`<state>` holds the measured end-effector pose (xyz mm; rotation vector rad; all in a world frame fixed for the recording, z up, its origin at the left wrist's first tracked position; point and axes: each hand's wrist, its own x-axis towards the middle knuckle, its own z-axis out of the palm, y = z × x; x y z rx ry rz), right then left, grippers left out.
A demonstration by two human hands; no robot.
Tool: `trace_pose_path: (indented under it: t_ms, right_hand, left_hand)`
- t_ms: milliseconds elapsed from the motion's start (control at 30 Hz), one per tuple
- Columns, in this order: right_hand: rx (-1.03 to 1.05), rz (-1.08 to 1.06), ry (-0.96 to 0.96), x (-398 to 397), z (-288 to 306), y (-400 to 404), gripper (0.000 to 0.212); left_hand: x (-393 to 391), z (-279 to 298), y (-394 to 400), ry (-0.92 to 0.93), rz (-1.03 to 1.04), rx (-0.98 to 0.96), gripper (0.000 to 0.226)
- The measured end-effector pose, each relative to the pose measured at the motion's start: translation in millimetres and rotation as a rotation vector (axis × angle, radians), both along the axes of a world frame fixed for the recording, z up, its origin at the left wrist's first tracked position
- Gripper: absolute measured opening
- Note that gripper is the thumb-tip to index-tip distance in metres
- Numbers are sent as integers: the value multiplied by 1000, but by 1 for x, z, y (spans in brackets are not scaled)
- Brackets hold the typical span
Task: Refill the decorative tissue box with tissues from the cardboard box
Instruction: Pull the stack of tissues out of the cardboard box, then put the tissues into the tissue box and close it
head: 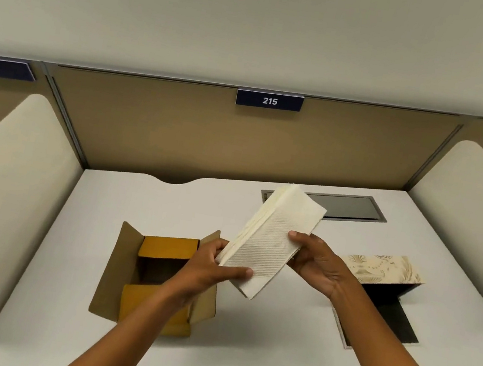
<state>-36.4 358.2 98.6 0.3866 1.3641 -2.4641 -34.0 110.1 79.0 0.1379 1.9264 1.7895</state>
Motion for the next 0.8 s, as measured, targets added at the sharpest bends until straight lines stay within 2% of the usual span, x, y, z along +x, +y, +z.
trace_pose_path:
  t_ms: [133, 233, 333, 533, 667, 800]
  right_hand:
    - [-30, -109, 44, 24, -8, 57, 47]
    - [64, -101, 70, 47, -14, 98, 67]
    - [174, -23, 76, 72, -17, 135, 72]
    - [357, 113, -19, 109, -32, 198, 74]
    - [478, 121, -63, 127, -50, 238, 81]
    - [601, 141, -109, 141, -69, 284, 91]
  left_hand:
    - [-1, -3, 24, 147, -134, -135, 68]
    - [0, -7, 44, 220, -237, -177, 59]
    - [3, -12, 65, 235, -303, -168, 56]
    - [9, -26, 120, 152, -293, -163, 64]
    - [24, -41, 173, 87, -231, -198, 72]
    - [42, -58, 225, 140, -196, -275, 68]
